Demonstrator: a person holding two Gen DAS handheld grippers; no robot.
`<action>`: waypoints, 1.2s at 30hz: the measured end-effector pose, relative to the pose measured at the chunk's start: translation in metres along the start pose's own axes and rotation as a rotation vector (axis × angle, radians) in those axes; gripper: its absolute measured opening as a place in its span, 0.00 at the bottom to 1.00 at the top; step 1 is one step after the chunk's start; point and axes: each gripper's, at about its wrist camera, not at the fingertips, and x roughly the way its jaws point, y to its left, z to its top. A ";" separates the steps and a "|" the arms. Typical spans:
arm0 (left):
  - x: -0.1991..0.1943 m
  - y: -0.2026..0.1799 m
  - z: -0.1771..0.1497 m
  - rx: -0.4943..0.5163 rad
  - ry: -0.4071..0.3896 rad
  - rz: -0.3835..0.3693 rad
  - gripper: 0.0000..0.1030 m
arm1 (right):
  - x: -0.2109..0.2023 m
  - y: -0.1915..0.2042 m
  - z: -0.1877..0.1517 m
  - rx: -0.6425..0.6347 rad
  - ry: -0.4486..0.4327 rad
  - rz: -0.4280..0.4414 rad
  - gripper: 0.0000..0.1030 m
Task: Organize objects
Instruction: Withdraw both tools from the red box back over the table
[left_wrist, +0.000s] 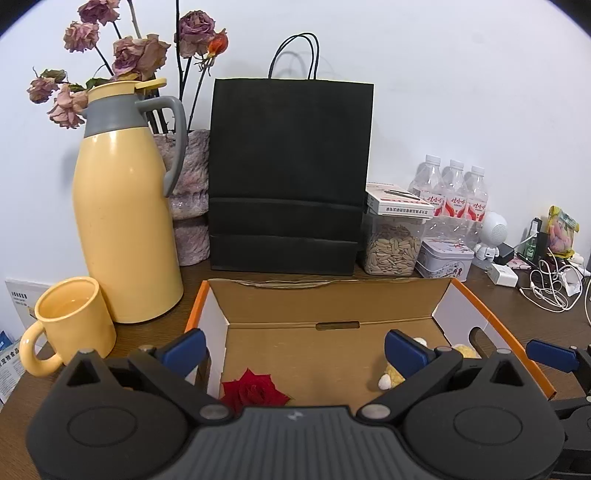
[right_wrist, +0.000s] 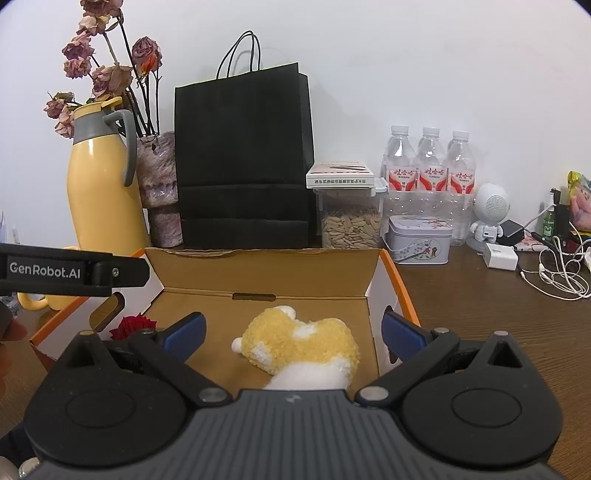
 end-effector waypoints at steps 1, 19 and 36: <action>0.000 0.000 0.000 0.000 0.000 0.000 1.00 | 0.000 0.000 0.000 0.001 0.000 0.000 1.00; -0.057 0.002 -0.002 0.010 -0.077 -0.024 1.00 | -0.049 0.008 0.002 -0.012 -0.078 0.000 1.00; -0.146 0.013 -0.060 -0.004 -0.049 -0.023 1.00 | -0.135 0.025 -0.035 -0.027 -0.058 0.037 1.00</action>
